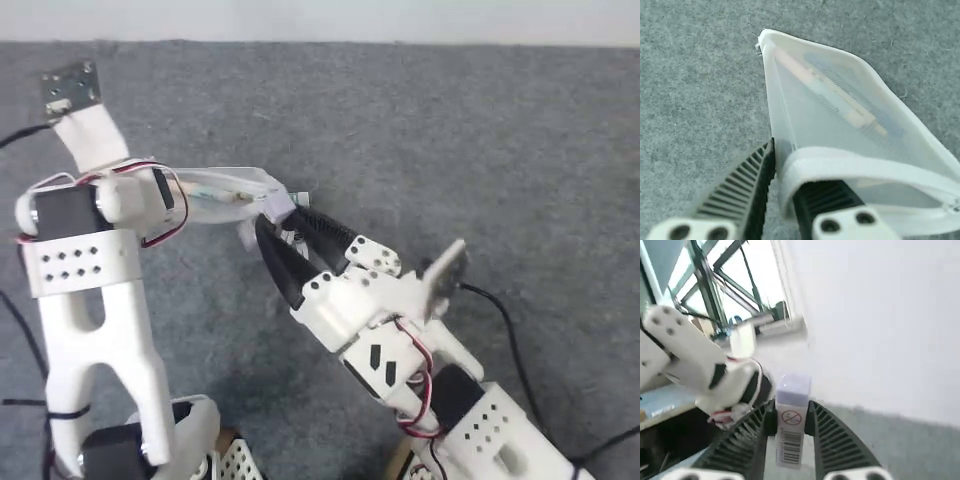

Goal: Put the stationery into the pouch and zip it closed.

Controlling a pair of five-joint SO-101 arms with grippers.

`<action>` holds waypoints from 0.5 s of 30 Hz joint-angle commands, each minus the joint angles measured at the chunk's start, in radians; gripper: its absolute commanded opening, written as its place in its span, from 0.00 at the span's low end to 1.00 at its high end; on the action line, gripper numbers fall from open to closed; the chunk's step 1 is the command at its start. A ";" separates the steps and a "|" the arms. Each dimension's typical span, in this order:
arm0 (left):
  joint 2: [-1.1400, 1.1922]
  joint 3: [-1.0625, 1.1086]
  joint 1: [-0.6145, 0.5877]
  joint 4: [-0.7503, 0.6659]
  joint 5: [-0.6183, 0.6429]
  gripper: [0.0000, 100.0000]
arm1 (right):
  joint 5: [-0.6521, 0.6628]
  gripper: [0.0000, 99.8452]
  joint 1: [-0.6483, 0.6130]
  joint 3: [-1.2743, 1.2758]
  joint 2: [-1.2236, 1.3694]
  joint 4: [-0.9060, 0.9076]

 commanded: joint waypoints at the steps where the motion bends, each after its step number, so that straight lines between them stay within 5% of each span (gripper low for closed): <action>1: -0.040 -0.056 0.008 0.002 -0.005 0.01 | 0.074 0.01 -0.005 0.006 -0.015 -0.174; 15: -0.038 -0.042 0.009 -0.003 -0.003 0.01 | 0.083 0.01 -0.007 -0.063 0.503 -0.570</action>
